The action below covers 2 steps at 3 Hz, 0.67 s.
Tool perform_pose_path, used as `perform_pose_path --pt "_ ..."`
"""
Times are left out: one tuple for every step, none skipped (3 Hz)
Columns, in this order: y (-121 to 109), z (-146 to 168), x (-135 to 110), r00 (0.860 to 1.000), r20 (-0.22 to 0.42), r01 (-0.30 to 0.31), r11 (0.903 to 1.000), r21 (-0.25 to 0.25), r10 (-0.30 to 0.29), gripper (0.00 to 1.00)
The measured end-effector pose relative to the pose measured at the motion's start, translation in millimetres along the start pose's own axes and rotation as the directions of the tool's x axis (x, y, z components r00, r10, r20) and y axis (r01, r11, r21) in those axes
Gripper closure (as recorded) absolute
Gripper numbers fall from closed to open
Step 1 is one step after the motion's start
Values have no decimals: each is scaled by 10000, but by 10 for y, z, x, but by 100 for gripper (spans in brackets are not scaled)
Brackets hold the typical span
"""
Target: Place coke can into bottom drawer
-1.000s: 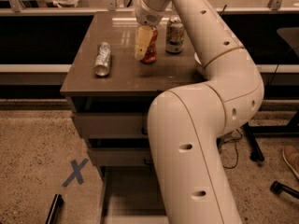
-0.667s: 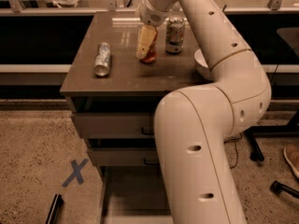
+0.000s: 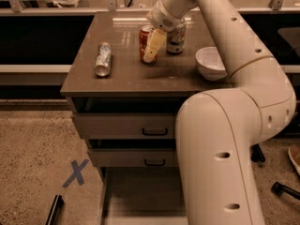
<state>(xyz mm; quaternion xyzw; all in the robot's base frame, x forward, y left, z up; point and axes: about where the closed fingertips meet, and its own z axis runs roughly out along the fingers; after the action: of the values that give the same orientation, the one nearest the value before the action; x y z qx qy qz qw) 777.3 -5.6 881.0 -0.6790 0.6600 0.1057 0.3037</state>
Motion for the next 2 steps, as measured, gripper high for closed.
perform_pose_path --pt "1 50 -4 10000 -5 10 10000 -41 -10 18" --pt "2 100 -11 10000 7 14 10000 -82 -14 42"
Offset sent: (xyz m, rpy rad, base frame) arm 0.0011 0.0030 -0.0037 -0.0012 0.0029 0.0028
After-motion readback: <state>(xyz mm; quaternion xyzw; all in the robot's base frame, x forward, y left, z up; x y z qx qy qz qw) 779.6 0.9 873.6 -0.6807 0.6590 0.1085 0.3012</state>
